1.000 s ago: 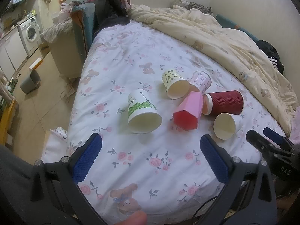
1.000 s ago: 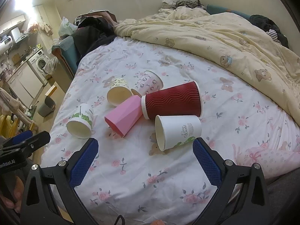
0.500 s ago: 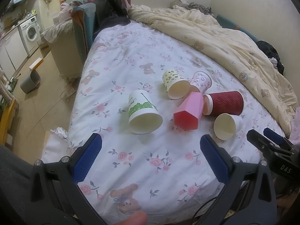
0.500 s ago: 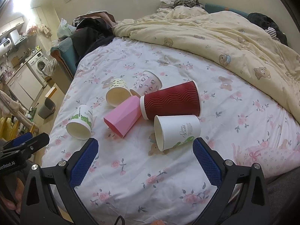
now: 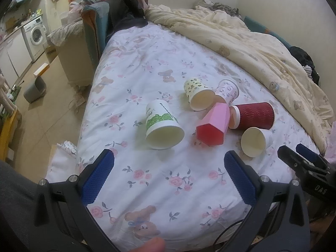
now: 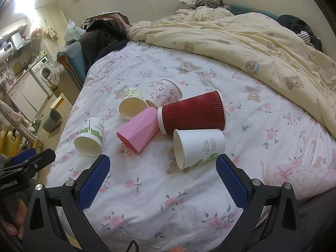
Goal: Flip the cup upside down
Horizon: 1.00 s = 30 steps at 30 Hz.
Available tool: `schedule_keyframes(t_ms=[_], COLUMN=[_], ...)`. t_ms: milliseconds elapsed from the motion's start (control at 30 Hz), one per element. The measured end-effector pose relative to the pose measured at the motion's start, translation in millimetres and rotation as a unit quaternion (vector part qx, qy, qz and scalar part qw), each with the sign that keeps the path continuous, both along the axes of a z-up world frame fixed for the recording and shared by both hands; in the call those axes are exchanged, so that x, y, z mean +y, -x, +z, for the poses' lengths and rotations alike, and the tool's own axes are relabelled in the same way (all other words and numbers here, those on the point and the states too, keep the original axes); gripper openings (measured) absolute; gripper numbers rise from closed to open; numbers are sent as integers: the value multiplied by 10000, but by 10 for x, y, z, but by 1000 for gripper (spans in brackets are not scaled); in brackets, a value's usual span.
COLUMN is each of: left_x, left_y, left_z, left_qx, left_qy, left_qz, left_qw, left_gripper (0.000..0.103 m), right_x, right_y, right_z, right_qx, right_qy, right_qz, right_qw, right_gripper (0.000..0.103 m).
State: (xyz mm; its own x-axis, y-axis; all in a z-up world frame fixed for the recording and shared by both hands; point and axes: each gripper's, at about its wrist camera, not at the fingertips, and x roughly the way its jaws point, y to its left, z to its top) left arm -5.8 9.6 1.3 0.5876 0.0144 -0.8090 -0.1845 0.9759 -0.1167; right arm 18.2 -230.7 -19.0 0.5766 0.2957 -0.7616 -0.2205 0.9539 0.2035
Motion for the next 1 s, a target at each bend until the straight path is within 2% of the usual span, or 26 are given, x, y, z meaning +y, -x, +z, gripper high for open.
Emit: schedule_keyframes(t_ms=[1000], left_x=[65], left_y=[-21], left_z=[-77], left_qx=[83], left_qy=[72], left_qz=[111], left_qw=[9999], left_gripper=[103], right_x=[30], right_y=[-23], right_z=[-61], right_qx=[75], right_qy=[78], right_qz=[18], right_qw=[9999], right_gripper=[103])
